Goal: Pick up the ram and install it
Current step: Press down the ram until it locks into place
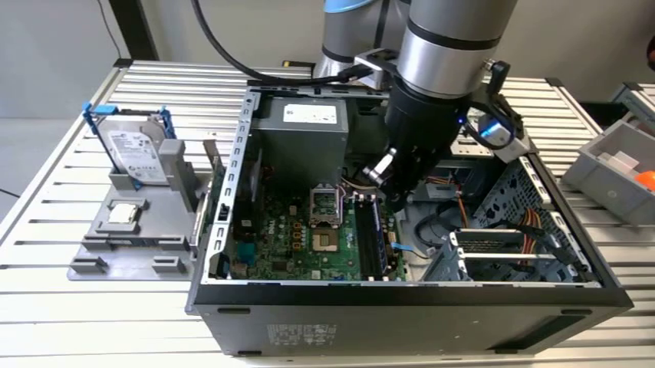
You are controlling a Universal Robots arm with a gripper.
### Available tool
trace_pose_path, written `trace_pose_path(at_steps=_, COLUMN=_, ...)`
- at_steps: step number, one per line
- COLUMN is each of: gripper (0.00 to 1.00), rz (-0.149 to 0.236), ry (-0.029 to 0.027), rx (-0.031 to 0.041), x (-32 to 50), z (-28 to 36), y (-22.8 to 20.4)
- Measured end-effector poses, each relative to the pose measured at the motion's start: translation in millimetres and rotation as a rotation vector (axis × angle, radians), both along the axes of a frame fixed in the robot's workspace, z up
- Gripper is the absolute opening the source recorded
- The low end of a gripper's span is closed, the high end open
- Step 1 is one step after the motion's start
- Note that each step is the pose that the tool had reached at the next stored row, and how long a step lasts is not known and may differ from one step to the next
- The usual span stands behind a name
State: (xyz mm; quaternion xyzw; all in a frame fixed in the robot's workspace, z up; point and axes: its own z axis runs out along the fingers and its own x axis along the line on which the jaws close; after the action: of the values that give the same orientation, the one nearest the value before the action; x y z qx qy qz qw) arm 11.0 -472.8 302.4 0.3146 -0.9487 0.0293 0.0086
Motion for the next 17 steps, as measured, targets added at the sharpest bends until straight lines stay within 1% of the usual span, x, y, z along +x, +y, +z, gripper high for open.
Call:
trace_pose_path(at_steps=1, gripper=0.0, rz=0.005, ry=-0.0002, rx=-0.0003, x=2.2, z=-1.1, y=0.0)
trace_pose_path(at_steps=2, gripper=0.0, rz=0.014, ry=0.0002, rx=0.0008, x=2.5, z=-1.5, y=0.0)
trace_pose_path(at_steps=6, gripper=0.0, rz=0.06, ry=0.0004, rx=0.0314, x=2.6, z=-1.6, y=0.0)
trace_pose_path(at_steps=9, gripper=0.0, rz=0.087, ry=0.0027, rx=0.0559, x=2.6, z=-1.6, y=0.0)
trace_pose_path(at_steps=12, gripper=0.0, rz=0.115, ry=0.0051, rx=0.076, x=2.6, z=-1.6, y=0.0)
trace_pose_path(at_steps=16, gripper=0.0, rz=0.155, ry=0.0082, rx=0.1, x=2.6, z=-1.6, y=0.0)
trace_pose_path(at_steps=17, gripper=0.0, rz=0.158, ry=0.009, rx=0.1035, x=2.6, z=-1.7, y=0.0)
